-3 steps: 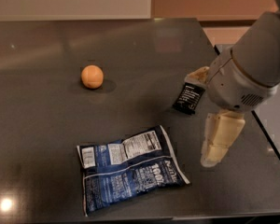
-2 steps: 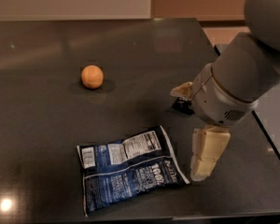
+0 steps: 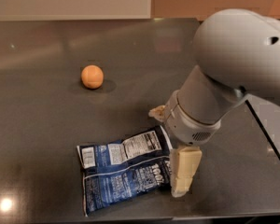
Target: Move blue chip bag near orange
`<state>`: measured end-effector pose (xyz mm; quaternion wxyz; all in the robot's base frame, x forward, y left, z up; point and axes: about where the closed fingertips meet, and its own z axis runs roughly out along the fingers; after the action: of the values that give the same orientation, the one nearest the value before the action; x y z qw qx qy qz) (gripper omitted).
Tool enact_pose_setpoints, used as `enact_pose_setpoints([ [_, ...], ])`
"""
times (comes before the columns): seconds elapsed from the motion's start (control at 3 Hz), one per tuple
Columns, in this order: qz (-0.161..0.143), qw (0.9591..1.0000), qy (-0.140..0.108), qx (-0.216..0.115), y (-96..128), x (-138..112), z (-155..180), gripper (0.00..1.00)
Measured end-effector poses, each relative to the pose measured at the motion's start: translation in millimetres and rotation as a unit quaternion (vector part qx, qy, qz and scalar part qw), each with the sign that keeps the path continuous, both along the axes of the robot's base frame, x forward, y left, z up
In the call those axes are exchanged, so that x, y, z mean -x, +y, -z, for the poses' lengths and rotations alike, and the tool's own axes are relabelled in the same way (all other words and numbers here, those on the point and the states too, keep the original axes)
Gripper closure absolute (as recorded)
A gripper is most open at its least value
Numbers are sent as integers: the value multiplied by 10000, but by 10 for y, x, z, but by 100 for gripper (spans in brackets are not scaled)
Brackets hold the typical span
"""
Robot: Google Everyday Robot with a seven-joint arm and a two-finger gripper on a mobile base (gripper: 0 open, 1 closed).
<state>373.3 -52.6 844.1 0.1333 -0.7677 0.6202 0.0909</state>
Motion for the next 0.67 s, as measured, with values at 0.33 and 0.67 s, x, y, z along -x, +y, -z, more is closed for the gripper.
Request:
enact_pose_setpoints([
  [0.33, -140, 9999, -6, 47, 138, -10, 158, 0],
  [0.67, -254, 9996, -5, 119, 196, -5, 231, 18],
])
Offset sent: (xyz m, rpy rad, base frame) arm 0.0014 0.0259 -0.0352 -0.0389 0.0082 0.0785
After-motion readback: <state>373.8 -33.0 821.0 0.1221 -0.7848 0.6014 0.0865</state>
